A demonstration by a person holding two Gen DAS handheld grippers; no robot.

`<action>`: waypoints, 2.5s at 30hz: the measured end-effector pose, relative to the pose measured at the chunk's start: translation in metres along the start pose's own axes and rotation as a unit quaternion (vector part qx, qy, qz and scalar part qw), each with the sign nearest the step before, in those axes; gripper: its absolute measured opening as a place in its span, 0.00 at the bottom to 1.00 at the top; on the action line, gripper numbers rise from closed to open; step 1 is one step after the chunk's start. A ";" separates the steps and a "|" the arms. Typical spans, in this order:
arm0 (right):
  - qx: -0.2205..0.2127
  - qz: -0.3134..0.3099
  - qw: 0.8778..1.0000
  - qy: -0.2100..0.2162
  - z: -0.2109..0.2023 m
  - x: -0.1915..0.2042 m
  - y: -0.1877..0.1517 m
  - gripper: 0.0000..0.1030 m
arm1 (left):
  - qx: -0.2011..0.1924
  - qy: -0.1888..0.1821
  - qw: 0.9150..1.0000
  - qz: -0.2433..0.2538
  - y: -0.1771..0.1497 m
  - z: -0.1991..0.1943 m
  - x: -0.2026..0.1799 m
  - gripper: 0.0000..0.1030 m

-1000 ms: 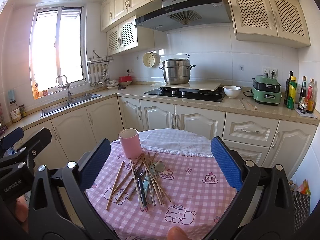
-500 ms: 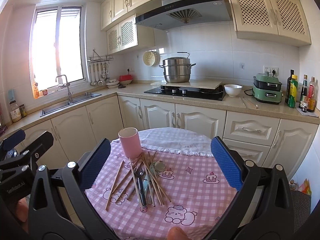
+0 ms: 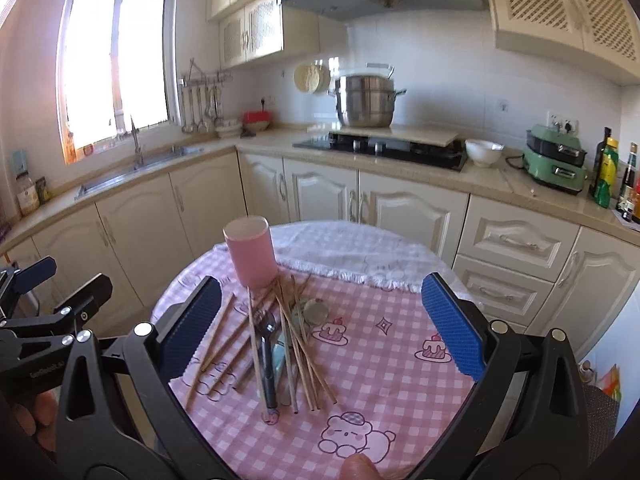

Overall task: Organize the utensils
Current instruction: 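Move the right tool down to the chopstick pile and close on one chopstick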

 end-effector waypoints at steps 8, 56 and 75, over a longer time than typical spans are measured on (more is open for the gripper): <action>0.075 -0.007 0.997 -0.011 0.065 -0.014 -0.027 0.95 | 0.096 -0.001 0.995 0.010 -0.044 0.092 0.006 0.96; 0.345 -0.081 0.933 0.069 0.220 -0.006 -0.124 0.30 | 0.246 -0.096 0.964 0.040 -0.118 0.232 -0.042 0.50; 0.382 -0.069 0.916 0.102 0.238 0.005 -0.121 0.06 | 0.243 -0.136 0.959 0.053 -0.110 0.239 -0.050 0.07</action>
Point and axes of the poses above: each gripper's, at about its wrist camera, not at the fingertips, and z roughly the way its jaws point, x to its left, y to its top, the point moved 9 cm from there along z, roughly the way its jaws point, and after that the axes turned 10 degrees about z, right-handed, at the moved point
